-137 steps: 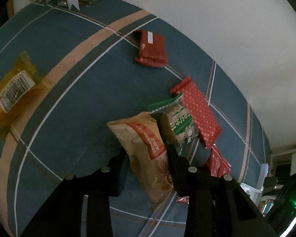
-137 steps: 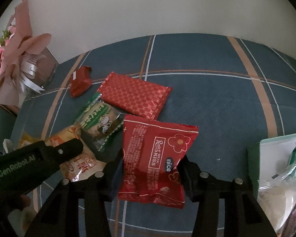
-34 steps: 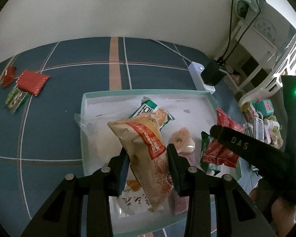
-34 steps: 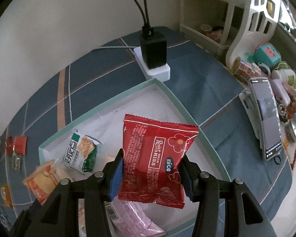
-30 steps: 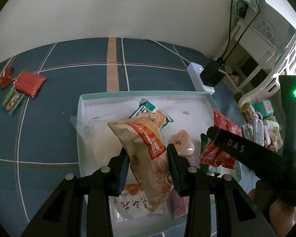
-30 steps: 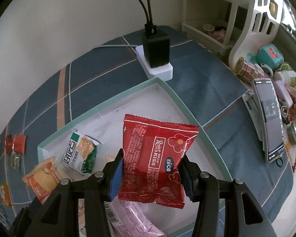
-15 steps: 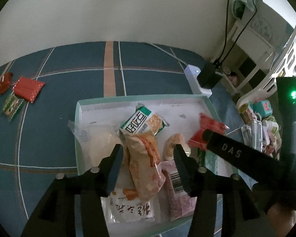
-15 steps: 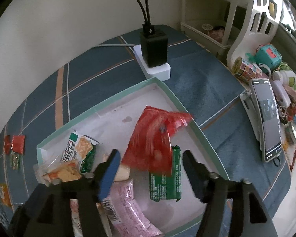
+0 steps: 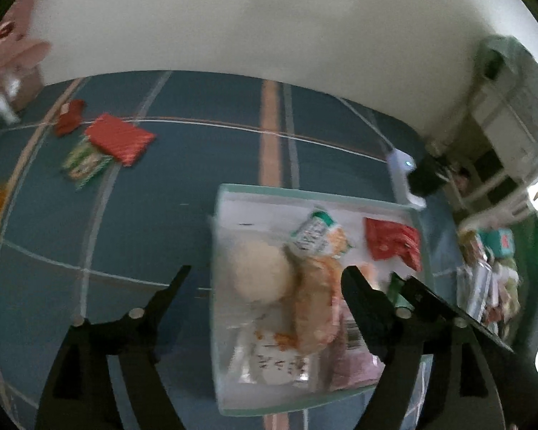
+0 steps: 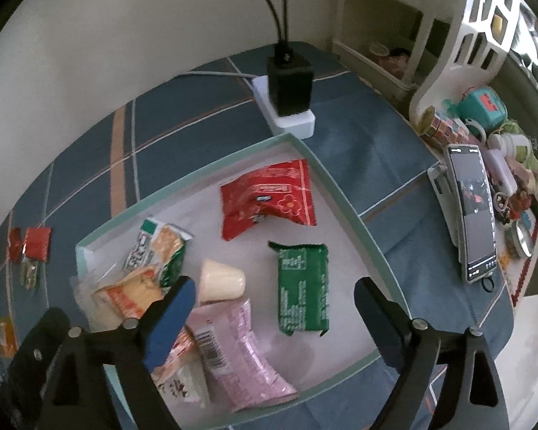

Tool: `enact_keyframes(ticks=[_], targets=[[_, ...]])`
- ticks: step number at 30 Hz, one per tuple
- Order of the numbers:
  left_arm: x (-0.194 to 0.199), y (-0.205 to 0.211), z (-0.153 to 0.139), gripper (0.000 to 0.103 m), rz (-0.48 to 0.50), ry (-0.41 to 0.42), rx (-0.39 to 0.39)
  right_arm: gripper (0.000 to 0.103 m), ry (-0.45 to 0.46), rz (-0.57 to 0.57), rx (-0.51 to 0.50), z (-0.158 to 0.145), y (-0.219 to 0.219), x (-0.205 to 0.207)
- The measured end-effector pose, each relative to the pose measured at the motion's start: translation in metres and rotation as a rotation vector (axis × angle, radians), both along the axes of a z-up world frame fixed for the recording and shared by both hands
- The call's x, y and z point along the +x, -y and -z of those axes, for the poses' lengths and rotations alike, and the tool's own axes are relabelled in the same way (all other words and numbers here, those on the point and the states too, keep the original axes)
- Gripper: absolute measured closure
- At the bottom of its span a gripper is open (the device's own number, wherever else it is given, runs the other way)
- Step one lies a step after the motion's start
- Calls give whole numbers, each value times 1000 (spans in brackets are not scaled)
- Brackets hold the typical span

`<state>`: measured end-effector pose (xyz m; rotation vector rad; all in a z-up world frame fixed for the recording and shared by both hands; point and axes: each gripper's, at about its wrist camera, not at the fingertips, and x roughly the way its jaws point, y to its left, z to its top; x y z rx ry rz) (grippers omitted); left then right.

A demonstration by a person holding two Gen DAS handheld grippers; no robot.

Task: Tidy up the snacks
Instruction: 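Move both tools away from the tray toward the remaining snacks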

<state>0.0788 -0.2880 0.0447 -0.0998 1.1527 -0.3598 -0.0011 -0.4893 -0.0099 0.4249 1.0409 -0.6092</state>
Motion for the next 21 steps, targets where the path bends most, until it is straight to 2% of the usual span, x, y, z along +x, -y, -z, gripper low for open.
enact_keyframes(ticks=[5,15,21], targets=[[8,-30,-4,20,-109,5,49,9,10,-35,-8,-10,-16,-1],[18,-77,-2,20,-207,28,154,9,7,-119,-31,-15,-51,5],[24,-103,-2,20,-252,22,153,9,-4,-163,-44,-14,-66,12]])
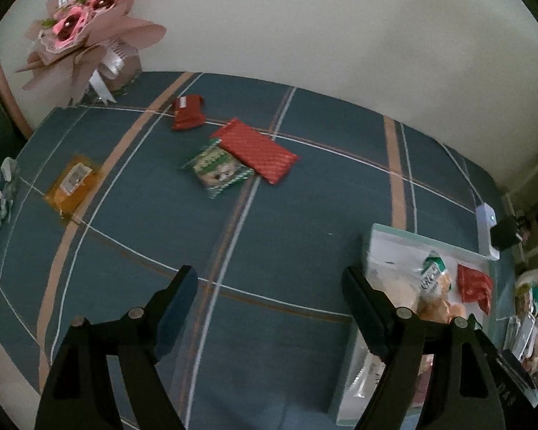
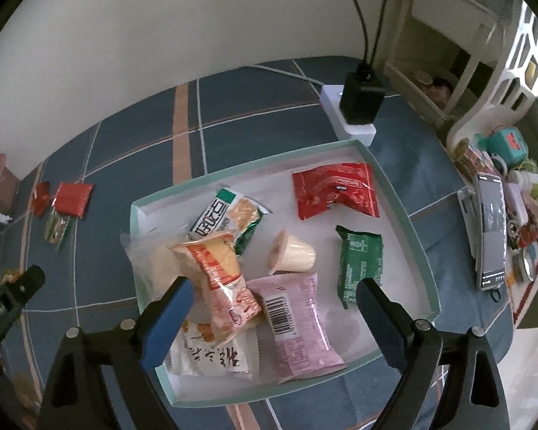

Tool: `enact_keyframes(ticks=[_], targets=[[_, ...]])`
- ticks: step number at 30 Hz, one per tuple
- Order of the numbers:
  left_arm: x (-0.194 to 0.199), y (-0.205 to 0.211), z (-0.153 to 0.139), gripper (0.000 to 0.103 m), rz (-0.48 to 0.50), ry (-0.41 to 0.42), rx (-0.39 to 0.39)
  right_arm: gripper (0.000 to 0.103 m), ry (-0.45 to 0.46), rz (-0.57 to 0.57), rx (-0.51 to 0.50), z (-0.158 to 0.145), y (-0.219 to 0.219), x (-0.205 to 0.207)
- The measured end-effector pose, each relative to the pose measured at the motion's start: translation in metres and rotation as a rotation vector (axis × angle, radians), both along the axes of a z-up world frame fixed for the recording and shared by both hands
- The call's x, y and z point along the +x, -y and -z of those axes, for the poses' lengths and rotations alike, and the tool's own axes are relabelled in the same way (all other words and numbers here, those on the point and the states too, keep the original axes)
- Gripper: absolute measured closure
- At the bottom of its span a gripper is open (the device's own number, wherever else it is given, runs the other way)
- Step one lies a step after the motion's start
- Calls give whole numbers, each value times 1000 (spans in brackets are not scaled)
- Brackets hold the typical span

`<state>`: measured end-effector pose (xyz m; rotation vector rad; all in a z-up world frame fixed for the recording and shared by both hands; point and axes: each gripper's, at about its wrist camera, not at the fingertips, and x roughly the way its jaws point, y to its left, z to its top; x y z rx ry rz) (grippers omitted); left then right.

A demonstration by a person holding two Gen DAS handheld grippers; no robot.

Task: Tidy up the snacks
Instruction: 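Move both tools away from the tray toward the remaining snacks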

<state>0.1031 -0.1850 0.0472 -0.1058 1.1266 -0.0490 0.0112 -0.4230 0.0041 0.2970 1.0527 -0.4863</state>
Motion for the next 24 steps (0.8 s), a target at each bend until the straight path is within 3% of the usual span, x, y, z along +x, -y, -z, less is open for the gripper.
enact_keyframes(ticks=[10,13,17,20,24], targets=[[4,-17,6,20,-25,-29,-29,9,-7,-24,-15,-1,-11,5],[5,-19,7,5,-29,-32,-36,9,-9,-26,-18,0,-12,5],[4,-20,7,3,-30,-29,-38,0,-3,-25,-17,0,-12,4],[3,-22,8,0,-49,-20,-7,0,-2,-22,-14,1,-11,4],[5,-26,10,0,-63,-32,-23,0,-10,-21,-10,4,-9,5]])
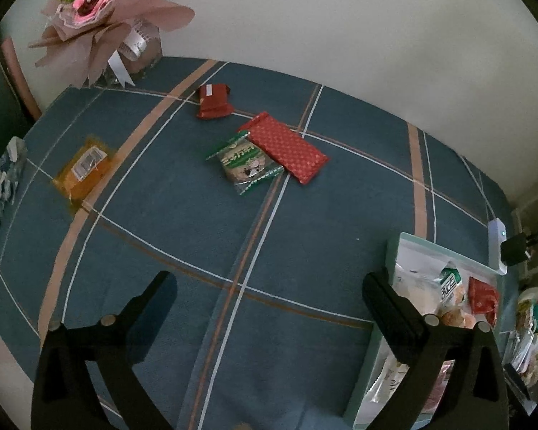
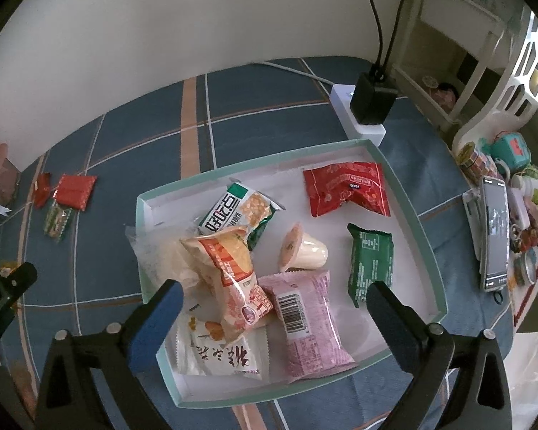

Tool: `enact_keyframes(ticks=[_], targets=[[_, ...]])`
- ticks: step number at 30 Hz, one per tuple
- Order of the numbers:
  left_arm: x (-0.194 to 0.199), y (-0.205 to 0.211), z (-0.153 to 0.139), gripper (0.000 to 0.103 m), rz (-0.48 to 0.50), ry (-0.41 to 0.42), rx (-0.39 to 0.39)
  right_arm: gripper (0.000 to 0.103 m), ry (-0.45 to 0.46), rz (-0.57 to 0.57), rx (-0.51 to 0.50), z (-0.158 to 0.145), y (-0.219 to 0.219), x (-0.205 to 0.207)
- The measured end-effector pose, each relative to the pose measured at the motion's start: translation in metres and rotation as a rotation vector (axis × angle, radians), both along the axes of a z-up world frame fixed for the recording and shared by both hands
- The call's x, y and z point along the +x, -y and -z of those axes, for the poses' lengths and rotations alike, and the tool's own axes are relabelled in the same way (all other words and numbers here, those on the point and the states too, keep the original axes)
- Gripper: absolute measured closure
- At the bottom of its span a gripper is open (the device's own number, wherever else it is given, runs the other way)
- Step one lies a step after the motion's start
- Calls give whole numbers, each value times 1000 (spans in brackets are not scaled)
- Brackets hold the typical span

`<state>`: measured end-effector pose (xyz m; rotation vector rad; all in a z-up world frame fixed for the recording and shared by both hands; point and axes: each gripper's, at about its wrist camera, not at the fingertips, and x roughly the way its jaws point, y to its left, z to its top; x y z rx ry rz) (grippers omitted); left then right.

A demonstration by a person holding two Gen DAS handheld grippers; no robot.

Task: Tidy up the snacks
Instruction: 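Move both tools away from the tray toward the remaining snacks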

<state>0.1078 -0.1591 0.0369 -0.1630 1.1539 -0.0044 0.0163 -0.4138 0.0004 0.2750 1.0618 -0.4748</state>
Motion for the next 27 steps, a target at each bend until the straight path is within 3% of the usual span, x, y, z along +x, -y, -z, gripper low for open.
enact_keyframes(ticks=[6,11,19,27], targets=[[5,-5,0,0,26,-7,-27,0,1,-16,-9,-1,-6,1],[12,-26,-3,0,-5,13,38,0,-15,-72,-26,4,-25,8],[22,-78,-2,0,-97,16,77,0,-30,-212,-16,15,-74,20],[27,-113,-1,0,-127,13,124,0,-27,-272,-5,21,-107,29]])
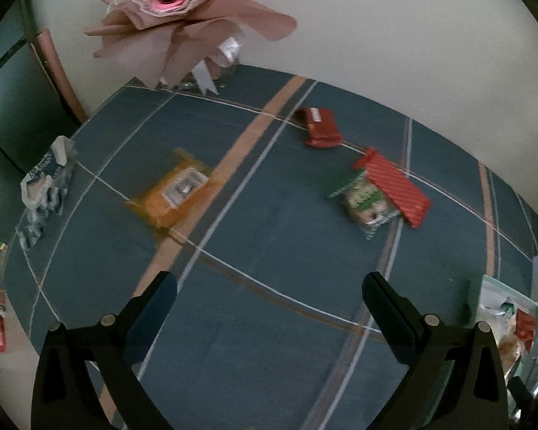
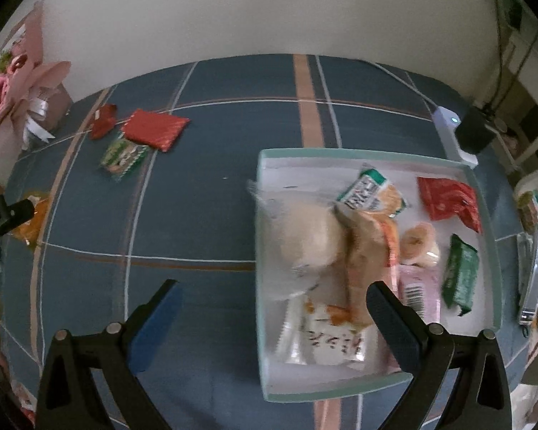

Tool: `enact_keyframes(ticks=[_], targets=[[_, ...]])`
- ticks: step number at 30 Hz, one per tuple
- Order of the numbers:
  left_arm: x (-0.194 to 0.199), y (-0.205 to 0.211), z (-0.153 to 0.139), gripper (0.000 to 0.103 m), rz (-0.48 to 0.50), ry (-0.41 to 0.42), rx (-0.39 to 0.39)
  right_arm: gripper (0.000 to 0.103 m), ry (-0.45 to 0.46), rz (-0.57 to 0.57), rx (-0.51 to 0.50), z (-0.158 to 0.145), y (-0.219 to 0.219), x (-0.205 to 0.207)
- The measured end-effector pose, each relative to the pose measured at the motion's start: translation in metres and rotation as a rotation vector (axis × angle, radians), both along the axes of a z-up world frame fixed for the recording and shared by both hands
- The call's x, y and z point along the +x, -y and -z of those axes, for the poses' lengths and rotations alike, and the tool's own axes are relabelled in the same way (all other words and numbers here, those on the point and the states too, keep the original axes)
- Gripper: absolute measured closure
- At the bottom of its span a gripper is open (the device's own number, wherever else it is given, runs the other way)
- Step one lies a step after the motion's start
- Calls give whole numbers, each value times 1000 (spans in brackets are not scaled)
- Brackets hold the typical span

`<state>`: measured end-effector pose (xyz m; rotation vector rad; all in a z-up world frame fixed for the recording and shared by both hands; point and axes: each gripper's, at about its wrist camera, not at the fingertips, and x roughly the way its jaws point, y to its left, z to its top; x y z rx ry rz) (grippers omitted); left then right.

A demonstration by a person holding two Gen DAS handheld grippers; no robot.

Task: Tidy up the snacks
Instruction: 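Move both tools away from the tray toward the remaining snacks, then grasp the orange bread pack with the left tool while the right tool grasps the green biscuit packet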

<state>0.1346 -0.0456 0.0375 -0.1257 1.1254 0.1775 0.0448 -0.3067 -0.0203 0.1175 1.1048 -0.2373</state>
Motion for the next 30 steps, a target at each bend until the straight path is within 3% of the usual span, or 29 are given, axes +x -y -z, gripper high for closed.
enact_keyframes(ticks=[8,14,30], targets=[[3,-27,3,0,-33,-6,-33,0,8,-55,4,6,-29,7],[7,-39,8,0,-41,-22,-69,0,35,-56,65,12,-34,17],[37,-85,25,0,-104,-30,-162,0,87,-69,138,16,-57,70]])
